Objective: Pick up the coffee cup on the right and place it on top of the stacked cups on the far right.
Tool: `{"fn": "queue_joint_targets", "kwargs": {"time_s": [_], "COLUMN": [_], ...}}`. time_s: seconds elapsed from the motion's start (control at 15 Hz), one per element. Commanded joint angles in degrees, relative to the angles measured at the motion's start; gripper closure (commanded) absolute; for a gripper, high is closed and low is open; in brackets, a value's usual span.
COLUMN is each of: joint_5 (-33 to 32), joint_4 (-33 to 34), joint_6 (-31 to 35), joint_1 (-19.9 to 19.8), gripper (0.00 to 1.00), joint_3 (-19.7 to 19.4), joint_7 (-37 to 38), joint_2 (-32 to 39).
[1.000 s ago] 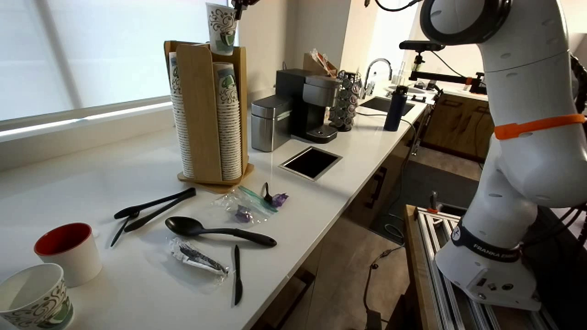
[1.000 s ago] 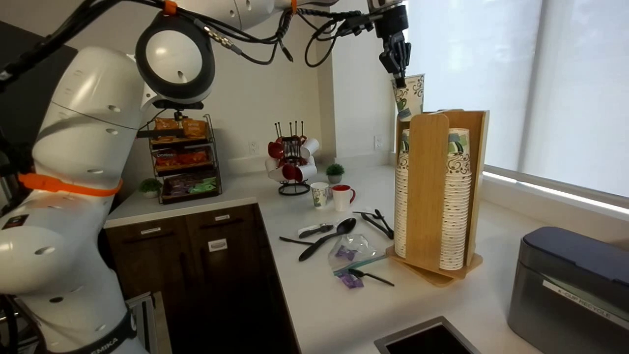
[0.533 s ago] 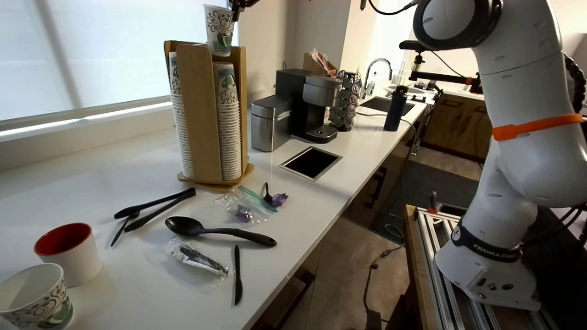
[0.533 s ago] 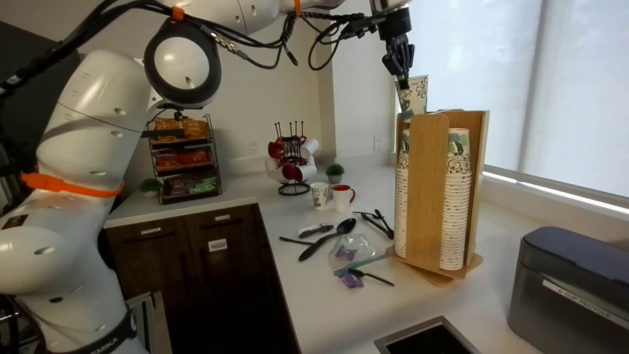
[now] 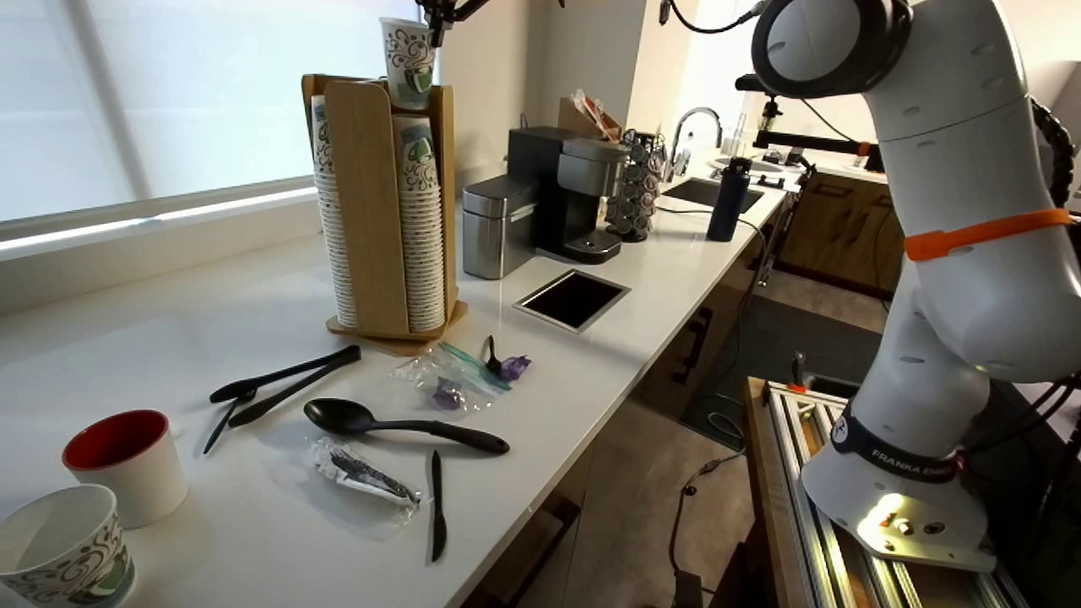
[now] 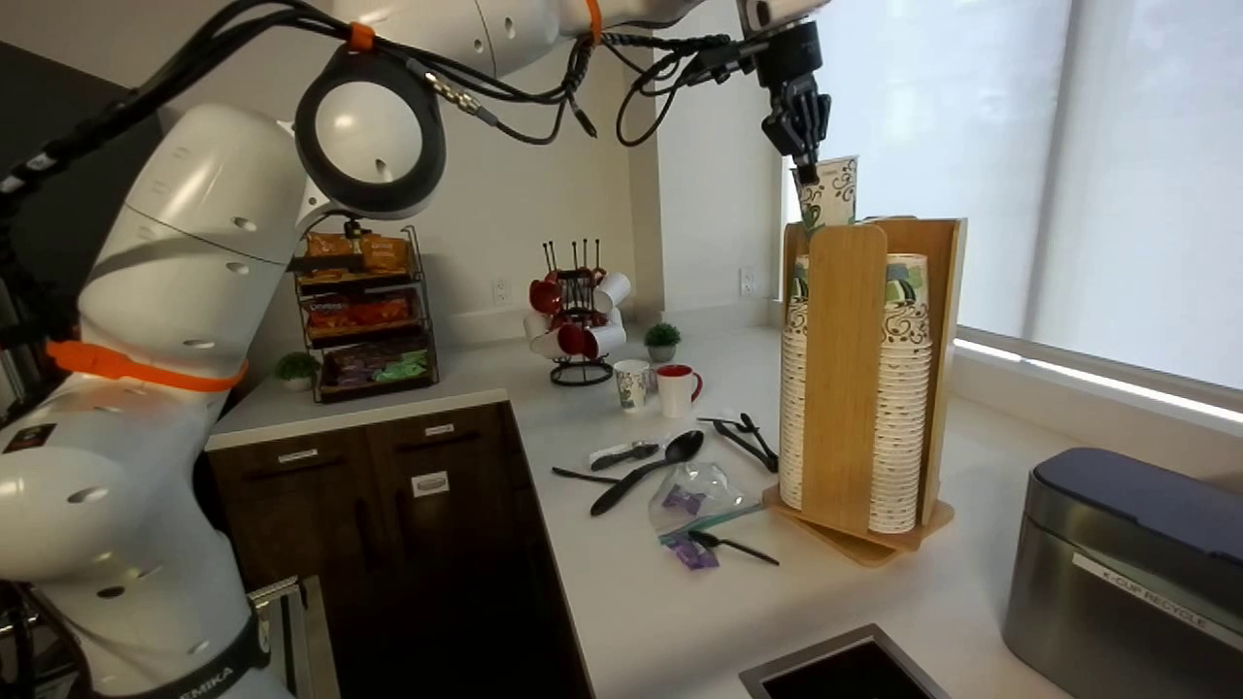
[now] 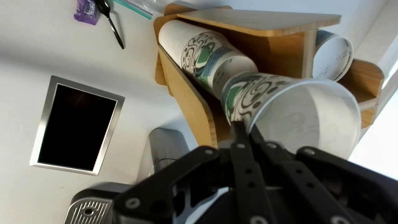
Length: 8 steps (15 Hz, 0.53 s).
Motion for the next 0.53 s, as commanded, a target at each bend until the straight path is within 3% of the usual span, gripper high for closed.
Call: {"fn": "queue_joint_targets", "kwargs": {"time_s": [0.0,0.47], "joint_5": [-0.91,-0.32], "joint_4": [2.62,2.97], "joint_6": [-2.85,-5.4], "joint_1": [0.41,0.34], "gripper": [0.99,0.99], "joint_3": [-0.56,-0.2], "joint_7": [1.8,1.62], "joint_2": [1.47,1.07]}}
